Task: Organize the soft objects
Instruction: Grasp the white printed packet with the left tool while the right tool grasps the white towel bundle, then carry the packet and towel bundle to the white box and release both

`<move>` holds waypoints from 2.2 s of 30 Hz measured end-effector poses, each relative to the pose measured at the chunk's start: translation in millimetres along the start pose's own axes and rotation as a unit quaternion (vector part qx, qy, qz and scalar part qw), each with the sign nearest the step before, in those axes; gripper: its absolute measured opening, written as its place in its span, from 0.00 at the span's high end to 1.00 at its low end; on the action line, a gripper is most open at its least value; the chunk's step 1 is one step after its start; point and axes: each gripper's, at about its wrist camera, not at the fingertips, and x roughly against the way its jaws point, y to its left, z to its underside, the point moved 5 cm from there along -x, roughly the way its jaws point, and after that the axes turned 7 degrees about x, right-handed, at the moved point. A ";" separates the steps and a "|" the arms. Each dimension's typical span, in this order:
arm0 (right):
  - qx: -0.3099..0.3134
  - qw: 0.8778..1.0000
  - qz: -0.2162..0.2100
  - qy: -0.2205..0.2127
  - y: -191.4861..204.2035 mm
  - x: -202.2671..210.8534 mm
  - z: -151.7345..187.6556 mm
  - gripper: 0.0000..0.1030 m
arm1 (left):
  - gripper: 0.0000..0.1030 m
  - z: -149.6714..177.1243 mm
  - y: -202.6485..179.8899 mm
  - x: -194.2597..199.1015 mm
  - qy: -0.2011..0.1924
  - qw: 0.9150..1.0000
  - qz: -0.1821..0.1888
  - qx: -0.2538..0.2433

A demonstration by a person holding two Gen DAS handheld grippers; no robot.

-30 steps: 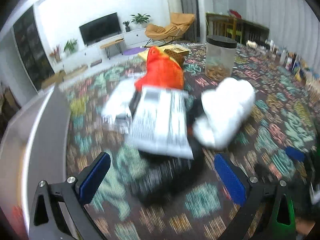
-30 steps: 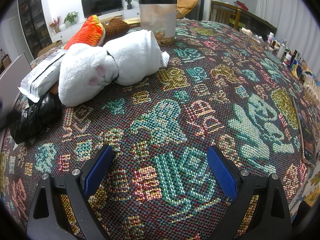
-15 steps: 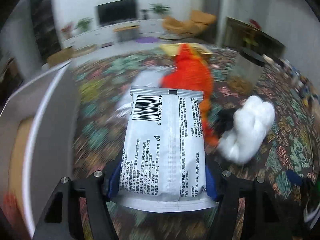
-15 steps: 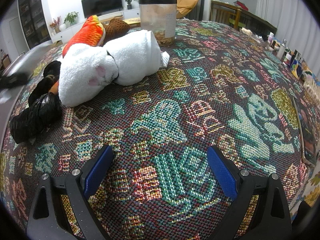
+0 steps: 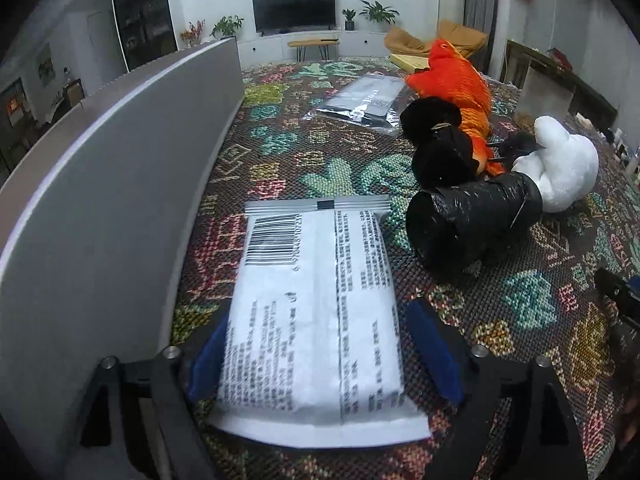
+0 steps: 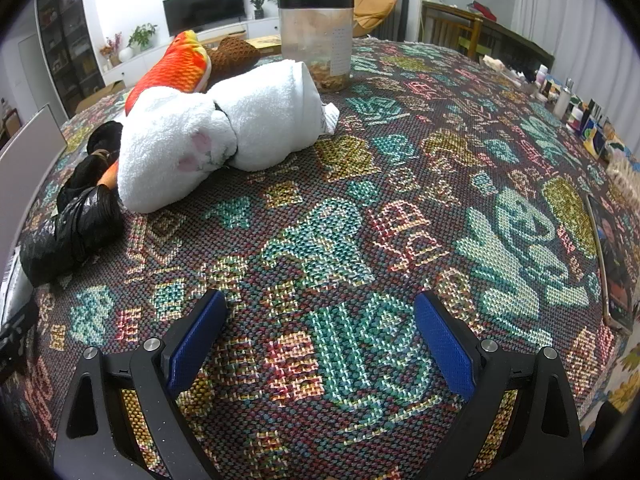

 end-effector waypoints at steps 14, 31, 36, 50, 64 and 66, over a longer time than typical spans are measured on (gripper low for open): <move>-0.166 0.945 -0.280 -0.031 20.4 10.1 -58.3 0.07 | 0.12 -0.6 -2.5 -1.9 0.004 1.000 0.004 -0.003; -0.011 0.964 -0.240 0.112 -53.2 0.8 -62.8 0.36 | 0.11 0.6 -2.9 2.3 0.010 1.000 0.013 -0.004; -0.059 0.972 -0.212 0.081 -76.3 21.9 -85.3 0.18 | 0.10 4.2 -5.6 7.0 0.041 0.998 0.034 -0.019; -0.014 0.991 -0.112 0.068 -35.8 28.5 -74.6 0.60 | 0.37 5.5 -0.1 20.6 0.058 0.996 0.067 0.005; 0.112 0.941 -0.316 -0.049 141.6 185.6 -111.0 0.60 | 0.37 -36.1 68.5 159.4 -0.055 0.986 0.134 0.076; 0.142 0.923 -0.354 -0.052 186.8 207.6 -110.7 0.60 | 0.37 -40.6 97.8 170.2 -0.069 0.988 0.107 0.090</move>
